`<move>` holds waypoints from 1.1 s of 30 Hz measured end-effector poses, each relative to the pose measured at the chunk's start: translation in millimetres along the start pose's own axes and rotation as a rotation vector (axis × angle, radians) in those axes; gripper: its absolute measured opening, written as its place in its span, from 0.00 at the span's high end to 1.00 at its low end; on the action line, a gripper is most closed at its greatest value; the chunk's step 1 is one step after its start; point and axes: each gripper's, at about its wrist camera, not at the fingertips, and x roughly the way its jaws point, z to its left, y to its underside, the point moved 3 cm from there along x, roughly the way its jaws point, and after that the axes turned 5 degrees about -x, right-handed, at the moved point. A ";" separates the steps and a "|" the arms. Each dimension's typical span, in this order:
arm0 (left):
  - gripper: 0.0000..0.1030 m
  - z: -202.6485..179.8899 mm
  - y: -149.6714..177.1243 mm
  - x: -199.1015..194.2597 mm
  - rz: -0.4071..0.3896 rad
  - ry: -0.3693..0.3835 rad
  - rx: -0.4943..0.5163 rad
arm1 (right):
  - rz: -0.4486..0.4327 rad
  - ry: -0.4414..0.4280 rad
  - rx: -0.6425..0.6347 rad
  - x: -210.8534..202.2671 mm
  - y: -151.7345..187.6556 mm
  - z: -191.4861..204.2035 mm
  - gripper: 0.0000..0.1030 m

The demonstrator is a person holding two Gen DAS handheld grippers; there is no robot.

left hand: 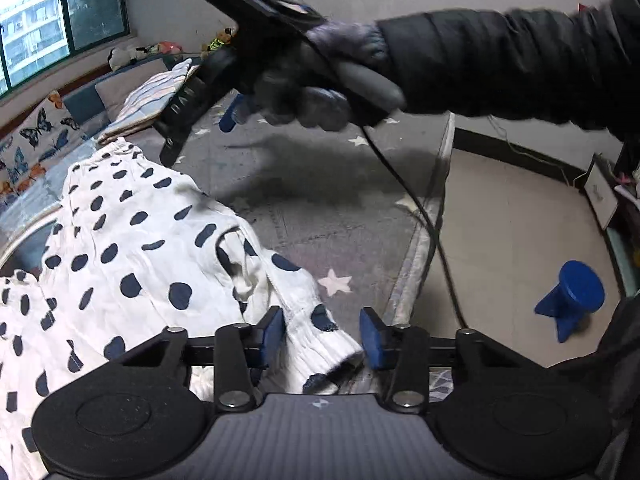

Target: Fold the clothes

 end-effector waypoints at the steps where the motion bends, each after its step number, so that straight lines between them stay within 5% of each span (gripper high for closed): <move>1: 0.59 1.4 -0.2 1.0 0.000 -0.001 -0.005 | -0.003 0.008 0.014 4.2 -5.9 -5.4 0.08; 14: 0.79 28.6 -3.4 1.3 -0.003 0.068 -0.167 | -0.014 0.026 0.149 78.5 -81.2 -46.4 0.22; 23: 0.84 38.3 -2.2 -4.0 -0.021 0.120 -0.239 | 0.003 0.013 0.185 126.6 -113.4 -50.5 0.36; 25: 0.84 39.8 -1.9 -5.0 -0.027 0.128 -0.252 | 0.000 0.013 0.181 131.1 -117.7 -49.2 0.45; 30: 0.86 41.5 -4.0 -8.2 -0.044 0.139 -0.288 | 0.012 0.014 0.179 137.3 -125.5 -47.3 0.85; 33: 0.87 39.9 -1.8 -17.4 -0.062 0.141 -0.307 | 0.000 0.017 0.210 134.2 -129.1 -50.8 0.94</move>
